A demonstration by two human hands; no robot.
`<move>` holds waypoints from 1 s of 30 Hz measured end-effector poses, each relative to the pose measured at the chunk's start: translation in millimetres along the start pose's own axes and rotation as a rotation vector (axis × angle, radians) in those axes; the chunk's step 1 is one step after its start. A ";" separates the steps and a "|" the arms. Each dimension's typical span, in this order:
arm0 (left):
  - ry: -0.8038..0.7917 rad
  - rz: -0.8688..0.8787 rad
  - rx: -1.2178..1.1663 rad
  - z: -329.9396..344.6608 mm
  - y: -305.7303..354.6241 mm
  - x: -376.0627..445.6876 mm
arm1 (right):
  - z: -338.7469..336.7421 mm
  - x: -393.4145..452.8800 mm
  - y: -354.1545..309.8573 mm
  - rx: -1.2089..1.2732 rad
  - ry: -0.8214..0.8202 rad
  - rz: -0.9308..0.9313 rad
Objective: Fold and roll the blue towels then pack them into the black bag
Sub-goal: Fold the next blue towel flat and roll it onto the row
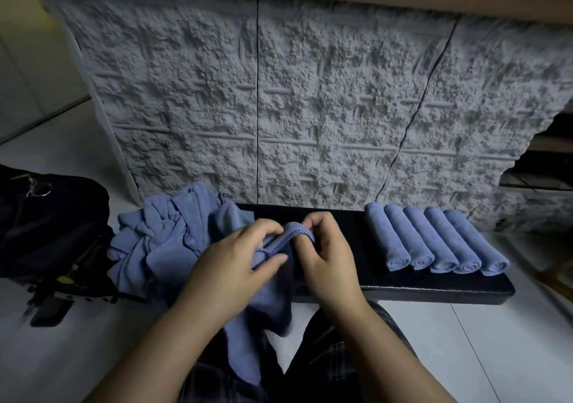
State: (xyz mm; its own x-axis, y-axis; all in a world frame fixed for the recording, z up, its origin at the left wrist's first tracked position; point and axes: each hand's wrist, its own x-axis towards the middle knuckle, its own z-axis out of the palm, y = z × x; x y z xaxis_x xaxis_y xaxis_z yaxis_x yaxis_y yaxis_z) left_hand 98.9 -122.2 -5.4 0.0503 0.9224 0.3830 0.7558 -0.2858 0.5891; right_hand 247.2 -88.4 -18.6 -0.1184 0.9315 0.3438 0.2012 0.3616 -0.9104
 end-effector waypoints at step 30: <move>0.136 -0.323 -0.287 -6.3 -16.5 6.4 | -28.6 7.2 12.6 -0.290 0.032 0.229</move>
State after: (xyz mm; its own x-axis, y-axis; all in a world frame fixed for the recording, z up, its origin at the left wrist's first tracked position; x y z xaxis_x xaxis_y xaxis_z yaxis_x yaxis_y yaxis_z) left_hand 82.7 -113.2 -8.1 -0.2587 0.9392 0.2257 0.5061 -0.0672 0.8599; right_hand 276.7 -76.1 -21.0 -0.0091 0.9886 0.1502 0.4864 0.1356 -0.8631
